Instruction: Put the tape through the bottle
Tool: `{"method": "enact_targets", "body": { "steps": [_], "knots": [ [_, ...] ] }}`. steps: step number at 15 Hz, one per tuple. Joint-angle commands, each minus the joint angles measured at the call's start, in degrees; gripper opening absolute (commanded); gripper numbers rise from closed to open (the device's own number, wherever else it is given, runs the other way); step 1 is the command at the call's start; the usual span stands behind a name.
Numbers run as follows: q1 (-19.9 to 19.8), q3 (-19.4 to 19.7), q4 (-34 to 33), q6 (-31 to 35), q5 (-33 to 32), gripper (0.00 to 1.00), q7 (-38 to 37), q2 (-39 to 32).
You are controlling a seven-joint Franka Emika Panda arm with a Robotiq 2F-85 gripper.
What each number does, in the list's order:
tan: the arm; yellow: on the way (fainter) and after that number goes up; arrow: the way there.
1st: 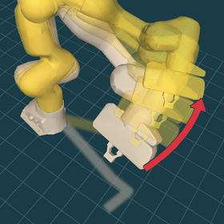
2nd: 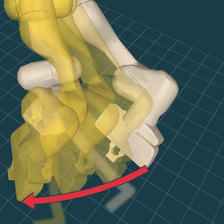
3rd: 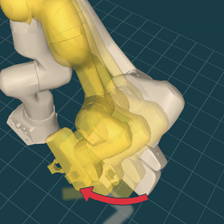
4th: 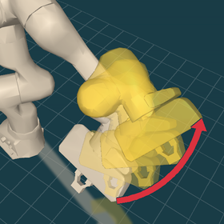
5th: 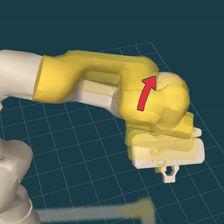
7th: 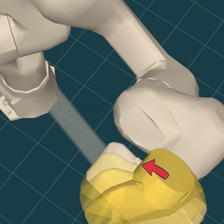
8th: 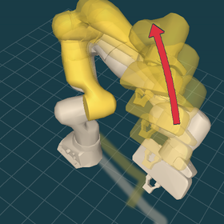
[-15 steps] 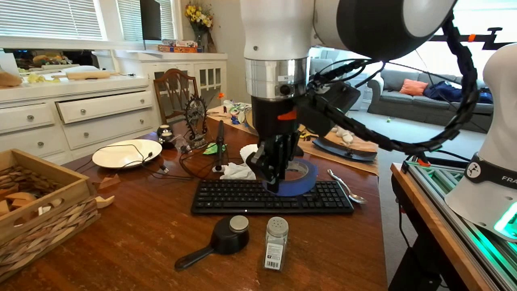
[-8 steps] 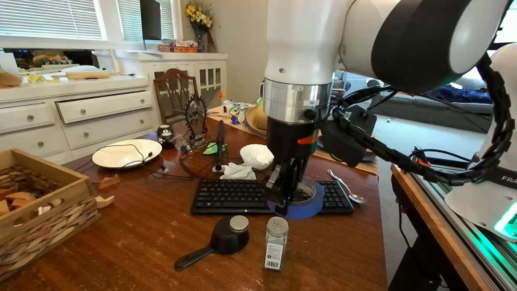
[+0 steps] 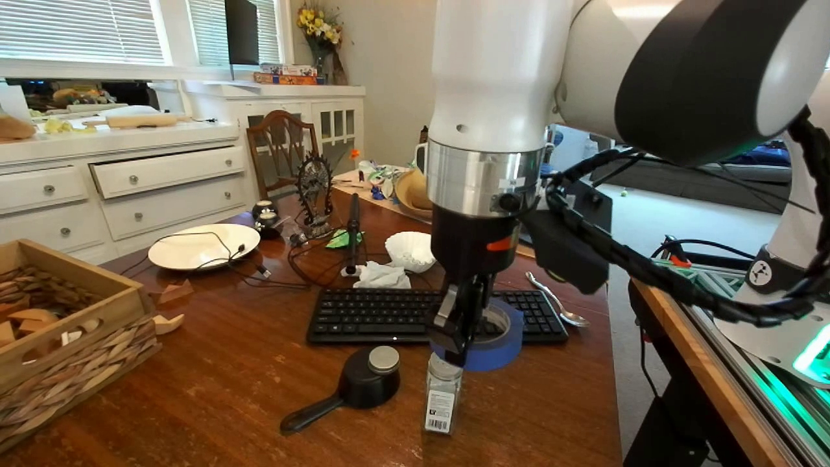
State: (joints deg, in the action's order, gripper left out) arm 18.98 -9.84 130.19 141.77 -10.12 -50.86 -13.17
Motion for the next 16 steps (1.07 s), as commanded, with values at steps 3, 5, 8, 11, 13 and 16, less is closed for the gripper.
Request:
{"method": "enact_targets", "body": {
  "steps": [3,5,8,11,13,16],
  "knots": [
    [5.60,0.55,-4.42,-0.63,-8.09,0.05,-2.26,-6.40],
    [7.78,1.70,-5.91,-1.27,-12.21,0.05,-3.78,-7.58],
    [10.08,3.39,-7.55,-1.64,-17.91,0.05,-6.42,-7.99],
    [11.02,3.90,-8.59,-1.69,-21.23,0.05,-8.07,-8.00],
    [10.85,3.73,-8.70,-1.69,-21.49,0.05,-8.58,-8.19],
    [10.70,3.78,-7.75,-2.29,-21.61,0.05,-9.14,-8.07]
  ]
}}
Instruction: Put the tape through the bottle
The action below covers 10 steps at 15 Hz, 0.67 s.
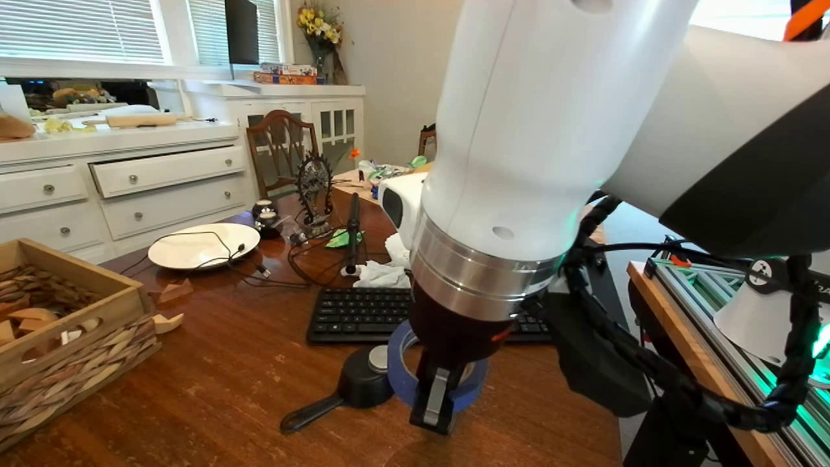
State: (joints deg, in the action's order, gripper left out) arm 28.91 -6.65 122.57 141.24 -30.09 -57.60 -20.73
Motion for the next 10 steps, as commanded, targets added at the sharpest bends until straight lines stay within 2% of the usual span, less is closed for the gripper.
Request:
{"method": "enact_targets", "body": {
  "steps": [1,6,10],
  "knots": [
    [0.66,0.78,0.33,-1.92,-1.71,0.05,-2.77,-0.37],
    [-0.28,1.31,2.08,-2.40,-0.88,0.05,-4.94,-0.06],
    [-1.46,0.52,1.26,-0.59,1.29,0.05,-3.48,-2.82]
  ]
}}
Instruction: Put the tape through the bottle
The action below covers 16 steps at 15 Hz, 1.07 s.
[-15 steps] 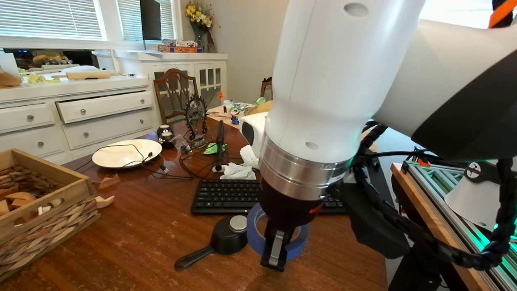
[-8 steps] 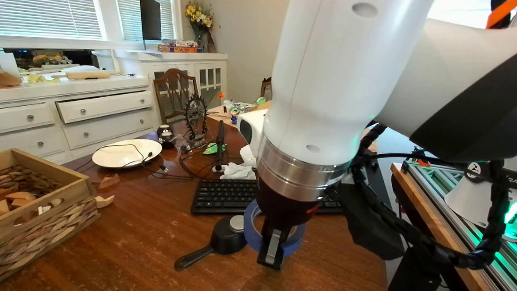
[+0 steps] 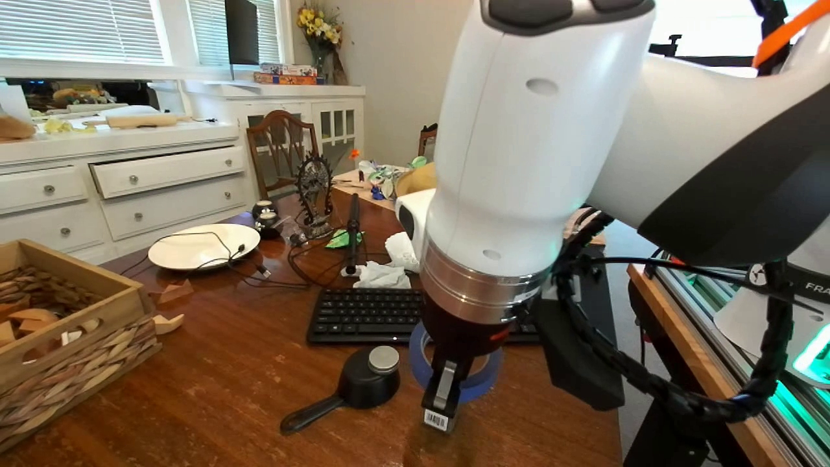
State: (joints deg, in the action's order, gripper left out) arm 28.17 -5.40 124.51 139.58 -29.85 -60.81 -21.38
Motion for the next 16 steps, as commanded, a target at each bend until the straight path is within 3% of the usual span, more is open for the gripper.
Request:
{"method": "enact_targets", "body": {
  "steps": [1,9,16],
  "knots": [
    [-0.84,-0.93,-1.02,1.48,1.45,0.05,0.13,-2.88],
    [-1.24,-0.19,-1.06,2.94,3.63,0.05,0.39,-5.50],
    [-2.64,-0.70,-3.45,3.04,10.20,0.05,3.76,-9.34]
  ]
}}
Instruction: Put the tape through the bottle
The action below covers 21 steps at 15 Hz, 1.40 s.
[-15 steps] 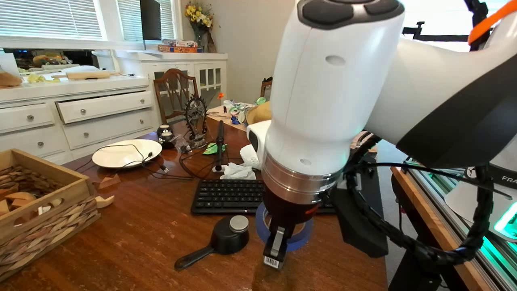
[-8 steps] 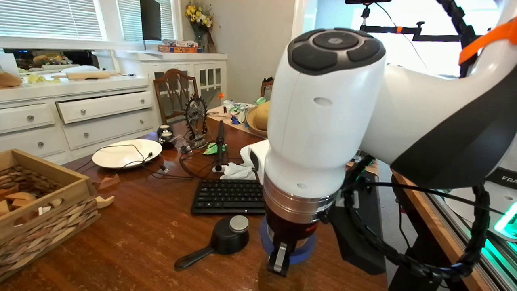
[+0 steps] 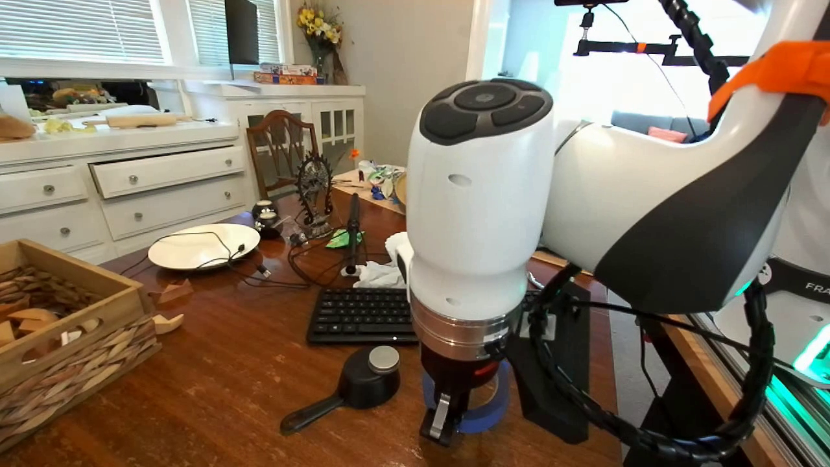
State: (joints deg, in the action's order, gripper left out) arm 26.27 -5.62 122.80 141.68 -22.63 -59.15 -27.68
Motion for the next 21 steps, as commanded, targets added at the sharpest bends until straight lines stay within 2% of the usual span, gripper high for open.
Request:
{"method": "enact_targets", "body": {
  "steps": [1,2,3,10,11,16,17,18,19,21],
  "knots": [
    [-0.68,-0.47,-1.84,0.78,3.73,0.05,2.47,-3.17],
    [-0.83,-0.66,-2.02,0.52,4.85,0.29,3.28,-3.61],
    [-0.86,-0.69,-2.17,0.41,5.63,0.45,3.72,-3.90],
    [0.02,-0.35,-2.86,-1.00,7.56,0.97,4.98,-2.16],
    [0.10,-0.42,-2.96,-1.34,7.56,1.00,5.07,-1.44],
    [0.07,-0.13,-3.20,-1.66,7.59,1.00,4.61,1.78],
    [0.37,0.43,-3.42,-2.80,7.34,1.00,3.19,2.41],
    [-0.82,-0.64,-4.13,-5.21,9.51,1.00,4.61,2.66],
    [-0.10,0.01,-3.79,-1.86,7.08,1.00,4.19,1.44],
    [-0.26,0.02,-3.93,-2.34,7.17,1.00,4.24,1.92]
  ]
}}
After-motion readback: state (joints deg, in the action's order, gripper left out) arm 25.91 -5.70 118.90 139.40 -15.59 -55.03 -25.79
